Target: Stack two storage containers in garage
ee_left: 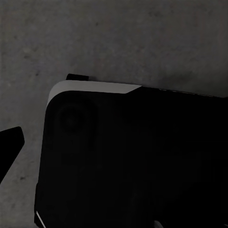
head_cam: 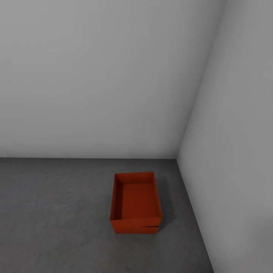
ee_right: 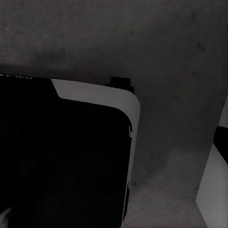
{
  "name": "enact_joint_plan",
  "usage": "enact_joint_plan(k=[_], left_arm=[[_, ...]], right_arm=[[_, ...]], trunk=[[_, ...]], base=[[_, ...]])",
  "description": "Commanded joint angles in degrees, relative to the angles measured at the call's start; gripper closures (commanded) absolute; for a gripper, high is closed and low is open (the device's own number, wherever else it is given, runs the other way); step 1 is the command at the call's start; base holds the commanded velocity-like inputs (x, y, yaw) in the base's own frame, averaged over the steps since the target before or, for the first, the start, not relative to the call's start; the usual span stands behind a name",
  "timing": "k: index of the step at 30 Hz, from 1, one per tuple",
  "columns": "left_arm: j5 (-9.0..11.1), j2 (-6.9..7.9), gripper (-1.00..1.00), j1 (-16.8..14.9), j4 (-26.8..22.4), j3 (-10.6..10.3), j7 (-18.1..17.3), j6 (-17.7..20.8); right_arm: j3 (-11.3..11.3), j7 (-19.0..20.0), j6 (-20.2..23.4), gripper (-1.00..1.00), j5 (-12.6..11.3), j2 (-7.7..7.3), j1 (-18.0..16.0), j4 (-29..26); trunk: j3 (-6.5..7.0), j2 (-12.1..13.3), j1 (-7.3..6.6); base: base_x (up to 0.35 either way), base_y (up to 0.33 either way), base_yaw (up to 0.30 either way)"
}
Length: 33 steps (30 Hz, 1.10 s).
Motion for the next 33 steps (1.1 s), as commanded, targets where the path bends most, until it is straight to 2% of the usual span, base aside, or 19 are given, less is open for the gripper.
enact_joint_plan(k=[1, 33], left_arm=[[0.3, 0.02, -1.0, -0.1, 0.2, 0.4, -0.4, -0.3], [0.3, 0.02, -1.0, -0.1, 0.2, 0.4, -0.4, -0.3]], right_arm=[[-0.2, 0.0, -0.4, -1.0, 0.6, -0.04, -0.1, 0.2], [-0.2, 0.0, -0.4, -1.0, 0.6, -0.05, -0.1, 0.2]], trunk=[[-0.05, 0.0, 0.01], [-0.05, 0.0, 0.01]], base=[[0.0, 0.0, 0.0], [0.0, 0.0, 0.0]])
